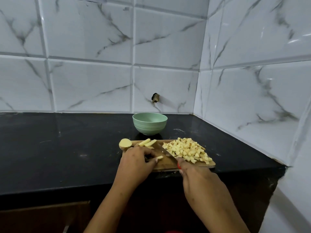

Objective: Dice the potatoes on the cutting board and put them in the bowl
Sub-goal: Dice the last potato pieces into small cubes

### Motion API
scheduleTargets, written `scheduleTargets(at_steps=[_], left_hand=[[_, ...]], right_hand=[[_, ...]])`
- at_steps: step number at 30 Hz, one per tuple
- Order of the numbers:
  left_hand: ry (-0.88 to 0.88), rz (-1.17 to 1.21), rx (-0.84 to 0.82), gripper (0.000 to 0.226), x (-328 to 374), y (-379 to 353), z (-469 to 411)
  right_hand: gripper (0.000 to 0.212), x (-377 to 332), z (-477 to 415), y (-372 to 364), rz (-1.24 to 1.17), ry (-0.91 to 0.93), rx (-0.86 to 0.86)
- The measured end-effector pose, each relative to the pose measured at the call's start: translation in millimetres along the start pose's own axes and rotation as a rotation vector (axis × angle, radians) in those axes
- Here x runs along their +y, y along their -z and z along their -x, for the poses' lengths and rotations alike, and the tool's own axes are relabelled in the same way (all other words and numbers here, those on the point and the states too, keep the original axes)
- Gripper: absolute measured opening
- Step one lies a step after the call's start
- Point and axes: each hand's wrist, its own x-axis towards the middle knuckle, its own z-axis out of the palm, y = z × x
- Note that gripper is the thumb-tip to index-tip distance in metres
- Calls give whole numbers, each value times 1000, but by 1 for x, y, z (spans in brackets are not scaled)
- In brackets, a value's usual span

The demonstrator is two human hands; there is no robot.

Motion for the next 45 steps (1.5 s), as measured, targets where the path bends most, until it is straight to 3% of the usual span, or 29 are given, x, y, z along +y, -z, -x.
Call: scheduleTargets(at_steps=[7,13,19,25,32,38,45], left_hand=[[14,16,6,12,2,0,1],[47,45,31,17,0,3,2],[47,95,25,11,-2,6,3],[60,125,23,13,-2,9,5],[81,190,68,17,-5,5,5],[75,186,48,18,-5,6,6],[105,197,122,26,-5,3,9]], right_hand=[[61,-15,0,-9,95,12,-151],[58,-8,-5,-12,57,7,-79],[59,-17,2,-10,51,27,-152],[59,-11,-9,-8,16,29,-56],[59,-24,-1,-13,25,54,-112],[59,-20,-8,-11,-21,41,-55],[69,-37,-2,-8,70,55,-212]])
